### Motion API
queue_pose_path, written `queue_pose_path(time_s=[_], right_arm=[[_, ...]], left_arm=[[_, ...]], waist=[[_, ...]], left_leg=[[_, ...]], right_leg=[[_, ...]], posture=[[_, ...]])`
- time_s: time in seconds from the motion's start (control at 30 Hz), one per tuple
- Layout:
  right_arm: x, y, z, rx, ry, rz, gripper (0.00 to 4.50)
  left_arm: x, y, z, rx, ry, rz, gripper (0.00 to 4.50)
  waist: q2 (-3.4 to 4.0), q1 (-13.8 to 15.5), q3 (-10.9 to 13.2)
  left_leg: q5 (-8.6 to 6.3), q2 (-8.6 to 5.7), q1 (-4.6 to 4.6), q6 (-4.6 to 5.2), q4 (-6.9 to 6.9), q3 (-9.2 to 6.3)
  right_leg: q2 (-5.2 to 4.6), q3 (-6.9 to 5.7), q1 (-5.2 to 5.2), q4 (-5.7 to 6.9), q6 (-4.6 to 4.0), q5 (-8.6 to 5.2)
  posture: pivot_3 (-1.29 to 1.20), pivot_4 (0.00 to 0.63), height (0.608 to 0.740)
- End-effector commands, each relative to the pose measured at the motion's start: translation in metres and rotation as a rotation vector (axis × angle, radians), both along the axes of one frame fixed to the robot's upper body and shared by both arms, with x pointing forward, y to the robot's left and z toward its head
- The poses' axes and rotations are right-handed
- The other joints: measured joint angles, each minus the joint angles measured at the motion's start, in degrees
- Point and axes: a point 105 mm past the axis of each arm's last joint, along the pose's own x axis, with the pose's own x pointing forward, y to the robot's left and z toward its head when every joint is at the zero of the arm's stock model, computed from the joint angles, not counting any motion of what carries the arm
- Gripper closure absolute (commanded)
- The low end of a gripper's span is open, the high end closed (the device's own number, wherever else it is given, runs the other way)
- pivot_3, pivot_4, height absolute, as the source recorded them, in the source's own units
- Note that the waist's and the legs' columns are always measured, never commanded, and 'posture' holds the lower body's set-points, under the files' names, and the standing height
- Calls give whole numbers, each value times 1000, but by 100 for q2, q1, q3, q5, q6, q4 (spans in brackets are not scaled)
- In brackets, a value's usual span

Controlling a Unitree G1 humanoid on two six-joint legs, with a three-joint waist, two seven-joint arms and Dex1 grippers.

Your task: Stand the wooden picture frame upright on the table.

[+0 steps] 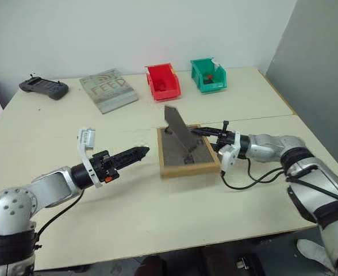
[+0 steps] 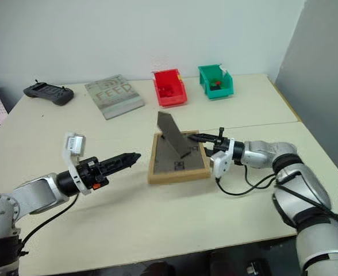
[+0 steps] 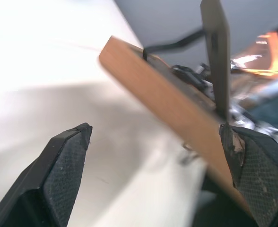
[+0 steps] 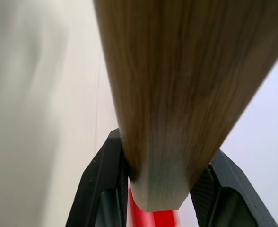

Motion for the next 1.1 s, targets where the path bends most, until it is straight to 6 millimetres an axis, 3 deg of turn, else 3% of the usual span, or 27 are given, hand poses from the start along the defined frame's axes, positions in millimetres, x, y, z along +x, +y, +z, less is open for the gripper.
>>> queue_pose_path(time_s=[0.03,0.17,0.27,0.53,0.63,0.7,0.97,1.03,1.1], right_arm=[[21,7,16,184,459,-10,3172],[22,33,4,252,967,73,3172],[25,47,-3,305,1156,39,3172],[21,56,-48,244,1321,-109,3172],[23,54,-54,234,1304,-144,3172],[23,53,-54,230,1295,-148,2471],[25,30,-62,260,1310,-199,648],[24,14,-64,247,1294,-215,213],[22,-5,-64,217,1260,-232,87]], left_arm=[[3,14,19,204,-199,210,0],[-18,-19,18,363,-341,120,0],[-17,-22,15,410,-404,162,0],[-22,-23,-18,461,-395,193,0],[-23,-24,-24,470,-392,181,0],[-23,-22,-25,467,-392,180,0],[-14,-16,-23,466,-399,165,0],[-11,-11,-21,472,-398,153,0],[-8,-3,-17,478,-387,144,0]], waist=[[0,-29,1],[8,1,7],[9,123,7],[12,267,9],[11,263,8],[11,262,7],[11,260,7],[11,258,7],[11,276,7]], left_leg=[[-8,19,19,13,10,12],[-17,29,30,17,0,22],[-31,29,29,0,-1,22],[-49,27,26,-7,2,30],[-52,28,28,-2,1,33],[-56,28,32,6,0,32],[-58,28,32,9,1,31],[-58,28,33,10,1,31],[-59,29,30,10,1,28]], right_leg=[[7,-3,26,-6,0,0],[10,-6,28,-5,0,0],[9,-6,17,0,-2,-1],[8,-7,10,5,-5,3],[8,-5,11,6,-5,3],[8,-8,13,9,-5,3],[8,-10,16,9,-5,3],[8,-10,16,9,-5,3],[8,-15,16,8,-5,3]], posture=[[0,150,740],[0,150,740],[0,150,740],[0,150,740],[0,150,740],[0,150,740],[0,150,740],[0,150,740],[0,150,740]])
